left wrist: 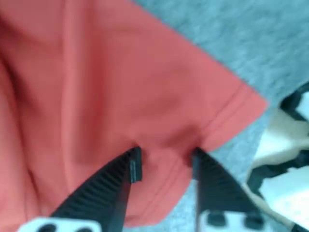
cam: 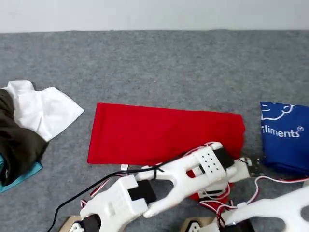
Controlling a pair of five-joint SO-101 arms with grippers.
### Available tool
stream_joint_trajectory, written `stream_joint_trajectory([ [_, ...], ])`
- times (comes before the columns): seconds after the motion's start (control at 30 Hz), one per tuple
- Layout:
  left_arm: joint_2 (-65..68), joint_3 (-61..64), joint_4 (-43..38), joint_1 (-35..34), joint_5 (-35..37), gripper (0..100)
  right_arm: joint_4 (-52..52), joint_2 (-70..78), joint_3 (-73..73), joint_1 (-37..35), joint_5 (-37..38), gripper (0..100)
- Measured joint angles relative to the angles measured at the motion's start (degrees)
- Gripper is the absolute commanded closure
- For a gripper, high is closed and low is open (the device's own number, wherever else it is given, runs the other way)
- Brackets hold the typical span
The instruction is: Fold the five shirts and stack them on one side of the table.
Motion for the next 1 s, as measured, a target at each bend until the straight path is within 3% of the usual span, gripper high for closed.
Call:
stream_joint_trajectory([
  [0.33, 0.53, -5.71, 4.66, -0.26, -1.49, 99, 0.0, 0.0, 0.0, -0.09, 0.18, 95.7],
  [0.6, -7.12, -7.12, 6.51, -2.99, -3.16, 99, 0.0, 0.0, 0.0, 0.0, 0.18, 95.7],
  [1.0, -7.82, -7.12, -4.84, -14.51, -7.03, 98, 0.0, 0.0, 0.0, 0.0, 0.18, 95.7],
])
